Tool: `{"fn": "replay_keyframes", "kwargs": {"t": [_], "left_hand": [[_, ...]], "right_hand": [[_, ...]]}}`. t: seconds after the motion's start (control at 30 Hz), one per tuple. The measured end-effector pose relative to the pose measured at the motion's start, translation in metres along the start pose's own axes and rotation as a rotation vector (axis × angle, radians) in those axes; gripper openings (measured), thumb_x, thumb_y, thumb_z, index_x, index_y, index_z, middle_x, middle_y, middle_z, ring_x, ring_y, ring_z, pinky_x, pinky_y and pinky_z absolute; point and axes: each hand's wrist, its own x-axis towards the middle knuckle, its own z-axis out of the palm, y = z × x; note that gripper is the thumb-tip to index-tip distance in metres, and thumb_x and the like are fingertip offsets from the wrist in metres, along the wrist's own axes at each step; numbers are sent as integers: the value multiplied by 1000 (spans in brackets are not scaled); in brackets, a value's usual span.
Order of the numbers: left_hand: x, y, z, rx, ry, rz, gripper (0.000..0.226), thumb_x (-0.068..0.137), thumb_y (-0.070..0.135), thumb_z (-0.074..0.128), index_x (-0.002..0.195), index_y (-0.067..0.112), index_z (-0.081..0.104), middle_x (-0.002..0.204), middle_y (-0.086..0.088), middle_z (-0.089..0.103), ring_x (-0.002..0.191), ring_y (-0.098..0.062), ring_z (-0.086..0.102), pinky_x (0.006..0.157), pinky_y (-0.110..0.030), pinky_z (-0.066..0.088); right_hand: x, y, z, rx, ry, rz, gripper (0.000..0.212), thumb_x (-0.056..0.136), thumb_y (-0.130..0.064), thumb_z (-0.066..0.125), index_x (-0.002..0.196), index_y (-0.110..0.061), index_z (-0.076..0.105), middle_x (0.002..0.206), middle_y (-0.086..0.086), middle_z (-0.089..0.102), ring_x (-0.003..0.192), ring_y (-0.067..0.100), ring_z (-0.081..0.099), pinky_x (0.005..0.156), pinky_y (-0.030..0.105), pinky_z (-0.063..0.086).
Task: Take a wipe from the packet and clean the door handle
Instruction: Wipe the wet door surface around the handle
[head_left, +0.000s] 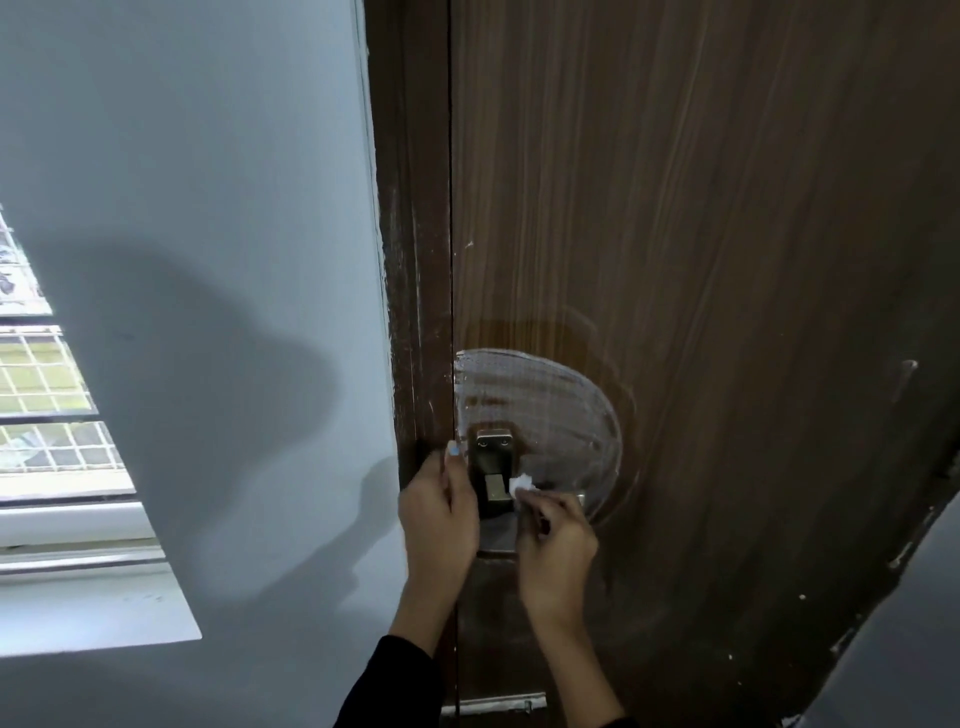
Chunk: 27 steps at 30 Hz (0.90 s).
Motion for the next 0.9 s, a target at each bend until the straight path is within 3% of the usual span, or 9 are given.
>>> {"fn": "replay_keyframes", "kwargs": {"t": [0.03, 0.1, 0.17, 0.23, 0.37, 0.5, 0.63, 0.73, 0.9], "left_hand": [[10, 5, -4, 59, 43, 108, 43, 98, 40, 30, 96, 16, 65, 81, -1, 68, 74, -6, 63, 68, -27, 52], [37, 15, -10, 157, 139, 291, 35, 101, 21, 34, 121, 6, 58, 116, -13, 66, 108, -20, 62, 93, -37, 51], [66, 26, -14, 274, 215, 470, 39, 97, 10, 36, 133, 1, 47, 141, -17, 48, 134, -29, 42, 112, -40, 34], [95, 35, -17, 428, 253, 619, 45, 97, 10, 33, 141, 1, 36, 151, -17, 33, 144, -30, 25, 118, -42, 21], [138, 34, -17, 635, 284, 657, 55, 97, 17, 34, 149, 4, 18, 157, -18, 18, 147, -30, 12, 120, -43, 9], [152, 11, -16, 718, 310, 739, 61, 96, 20, 40, 149, 6, 15, 156, -19, 14, 147, -27, 8, 120, -43, 7], [157, 0, -13, 722, 353, 769, 60, 96, 24, 33, 150, 10, 12, 157, -14, 11, 147, -26, 9, 120, -43, 6], [157, 0, -12, 721, 354, 770, 58, 97, 26, 30, 150, 10, 13, 156, -16, 14, 147, -28, 11, 120, -43, 7], [157, 0, -12, 719, 369, 780, 60, 94, 23, 35, 149, 8, 17, 155, -14, 12, 147, -27, 11, 119, -43, 7]], "right_hand": [[7, -6, -2, 66, 13, 46, 27, 79, 0, 67, 97, -20, 68, 95, -2, 63, 86, 8, 63, 74, 4, 47], [22, -22, -5, 180, 74, 59, 21, 83, -9, 66, 96, -24, 67, 92, -6, 63, 82, 1, 62, 69, 3, 46], [40, -40, -5, 252, 120, 9, 15, 85, -13, 65, 98, -20, 69, 92, -7, 64, 82, -2, 61, 69, 5, 47], [59, -58, 0, 252, 149, -63, 17, 86, -11, 64, 101, -16, 69, 95, -7, 65, 83, -3, 59, 73, 3, 45], [85, -82, 21, 66, 157, -266, 21, 82, -2, 65, 101, -11, 69, 98, 1, 67, 94, 10, 53, 86, 6, 33], [77, -74, 43, -46, 0, -436, 27, 79, 5, 65, 105, -4, 68, 103, 10, 65, 98, 21, 59, 91, 27, 48], [79, -54, 36, -11, 82, -358, 28, 75, 8, 67, 101, -4, 68, 100, 12, 64, 92, 22, 62, 82, 37, 56], [99, -66, 36, 84, 187, -348, 20, 80, 3, 64, 99, -3, 69, 100, 12, 62, 91, 21, 60, 79, 35, 56], [83, -74, 53, -43, 56, -524, 24, 79, 4, 66, 103, 0, 68, 101, 15, 64, 93, 23, 61, 85, 27, 51]]}}
